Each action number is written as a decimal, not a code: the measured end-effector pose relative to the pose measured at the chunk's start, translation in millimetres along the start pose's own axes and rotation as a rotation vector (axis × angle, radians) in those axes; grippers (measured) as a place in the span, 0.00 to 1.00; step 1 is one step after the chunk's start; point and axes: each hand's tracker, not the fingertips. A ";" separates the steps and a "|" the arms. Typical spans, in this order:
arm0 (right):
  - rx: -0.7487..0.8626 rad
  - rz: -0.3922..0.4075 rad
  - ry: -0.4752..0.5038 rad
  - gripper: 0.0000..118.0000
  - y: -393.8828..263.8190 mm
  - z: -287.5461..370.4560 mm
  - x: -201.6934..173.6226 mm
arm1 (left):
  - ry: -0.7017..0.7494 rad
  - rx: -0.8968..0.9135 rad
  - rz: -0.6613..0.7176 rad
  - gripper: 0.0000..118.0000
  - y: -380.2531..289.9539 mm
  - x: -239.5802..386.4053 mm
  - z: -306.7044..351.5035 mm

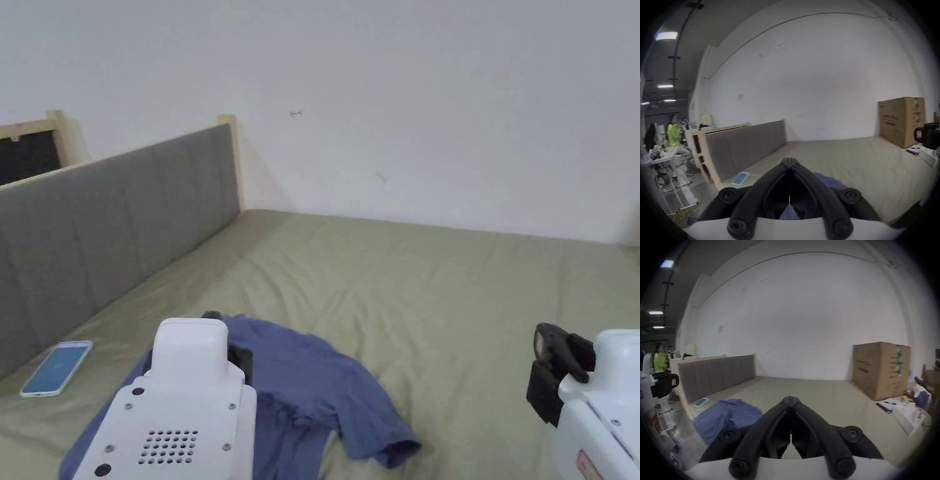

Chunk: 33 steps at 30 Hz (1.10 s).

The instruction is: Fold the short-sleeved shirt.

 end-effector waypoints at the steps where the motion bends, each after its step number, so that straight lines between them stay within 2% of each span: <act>1: -0.005 -0.013 0.051 0.00 1.7 -5.9 -7.7 | 0.021 -0.006 -0.003 0.00 0.2 -11.3 1.8; 5: 0.013 0.008 0.142 0.00 4.1 -19.6 -35.4 | 0.135 -0.013 -0.019 0.00 -5.2 -40.0 8.8; 10: -0.006 0.022 0.203 0.00 2.4 -29.9 -43.4 | 0.122 -0.051 0.000 0.00 -13.3 -40.2 -6.8; 13: -0.022 0.014 0.222 0.00 0.5 -34.4 -33.7 | 0.082 -0.107 0.017 0.00 -10.3 -37.0 -45.0; 16: -0.063 0.035 0.214 0.00 -5.6 -41.3 -19.9 | -0.066 -0.336 0.102 0.00 -3.3 -42.2 -127.1; 18: -0.123 0.055 0.205 0.00 -12.8 -48.9 -8.7 | -0.182 -0.559 0.169 0.00 -13.1 -47.5 -200.0; 22: -0.210 0.033 0.170 0.00 -30.3 -63.4 11.0 | -0.230 -0.857 0.037 0.01 -60.5 -37.0 -310.6; 23: -0.228 0.024 0.165 0.00 -35.4 -66.9 15.6 | -0.238 -0.910 0.015 0.12 -73.6 -33.5 -331.1; 24: -0.248 0.013 0.157 0.00 -40.5 -71.2 19.5 | -0.284 -0.951 0.038 0.45 -84.7 -33.3 -348.3; 25: -0.262 -0.001 0.150 0.00 -45.4 -74.1 22.6 | -0.285 -0.991 0.087 0.75 -94.4 -32.2 -362.7; 26: -0.281 -0.019 0.143 0.00 -50.6 -76.9 25.6 | -0.275 -1.038 0.121 0.94 -104.8 -30.3 -375.6; 27: -0.302 -0.033 0.140 0.00 -55.5 -79.9 28.0 | -0.250 -1.049 0.143 1.00 -117.6 -26.6 -383.6; 29: -0.332 -0.043 0.134 0.00 -66.0 -86.4 31.6 | -0.216 -1.041 0.129 0.99 -136.5 -17.6 -399.2; 33: -0.377 -0.040 0.147 0.00 -79.1 -96.5 32.6 | -0.181 -1.248 0.031 0.99 -176.9 -2.6 -418.5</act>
